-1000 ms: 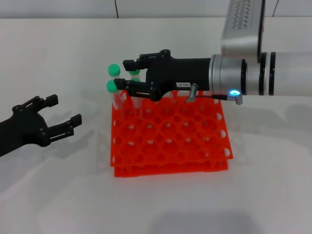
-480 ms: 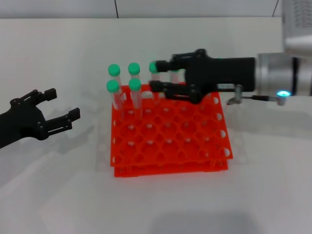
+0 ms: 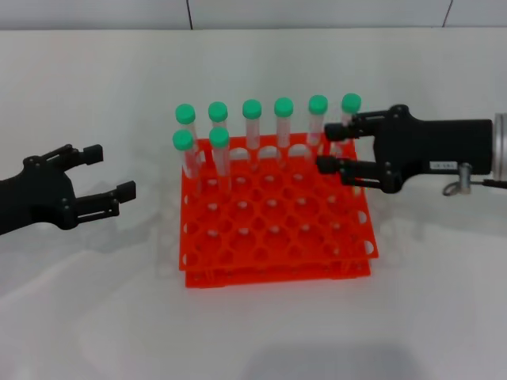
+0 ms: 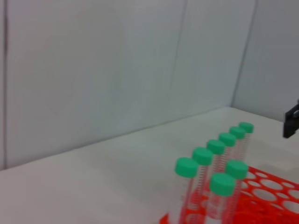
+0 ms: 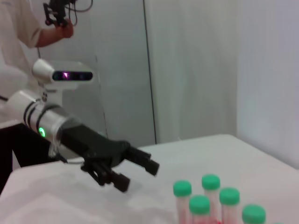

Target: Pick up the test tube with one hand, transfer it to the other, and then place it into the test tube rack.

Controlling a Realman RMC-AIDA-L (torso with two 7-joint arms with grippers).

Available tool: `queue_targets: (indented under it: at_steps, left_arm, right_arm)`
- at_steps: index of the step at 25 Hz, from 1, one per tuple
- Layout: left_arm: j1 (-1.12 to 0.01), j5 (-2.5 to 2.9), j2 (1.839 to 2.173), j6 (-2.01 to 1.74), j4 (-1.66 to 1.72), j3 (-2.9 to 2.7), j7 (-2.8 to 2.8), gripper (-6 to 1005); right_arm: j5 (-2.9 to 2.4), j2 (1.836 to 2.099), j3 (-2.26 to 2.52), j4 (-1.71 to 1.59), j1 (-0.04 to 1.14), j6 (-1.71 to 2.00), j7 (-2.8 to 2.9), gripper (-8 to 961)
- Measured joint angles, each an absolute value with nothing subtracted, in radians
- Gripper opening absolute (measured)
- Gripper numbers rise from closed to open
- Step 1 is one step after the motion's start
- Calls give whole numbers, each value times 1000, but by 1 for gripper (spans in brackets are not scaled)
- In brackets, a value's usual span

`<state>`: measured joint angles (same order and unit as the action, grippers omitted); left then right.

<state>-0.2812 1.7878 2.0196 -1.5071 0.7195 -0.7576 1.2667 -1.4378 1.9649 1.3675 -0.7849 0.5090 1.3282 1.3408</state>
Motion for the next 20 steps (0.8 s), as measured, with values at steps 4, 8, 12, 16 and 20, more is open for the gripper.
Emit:
queue_targets:
  at_steps: [4, 8, 12, 16, 20]
  left_arm:
    - [-290, 1818, 2013, -1539, 725, -757, 1279, 893]
    - [-290, 1826, 2012, -1557, 734, -757, 1283, 893]
    - [-286, 1829, 2010, -1592, 736, -754, 1279, 893]
    - [-282, 1841, 2003, -1619, 745, -752, 1282, 893]
    - [-282, 1847, 2001, -1626, 745, -753, 1283, 893]
  right_arm:
    - [-1455, 1951, 1362, -782, 485, 1329, 1337, 527]
    - [-1465, 1953, 1338, -779, 453, 1327, 1330, 535]
    - [-1473, 1965, 1324, -771, 425, 1318, 1308, 543]
    - [-1473, 1977, 1322, -750, 413, 1312, 1279, 694]
    - [-1474, 1990, 1315, -719, 414, 1291, 1258, 769]
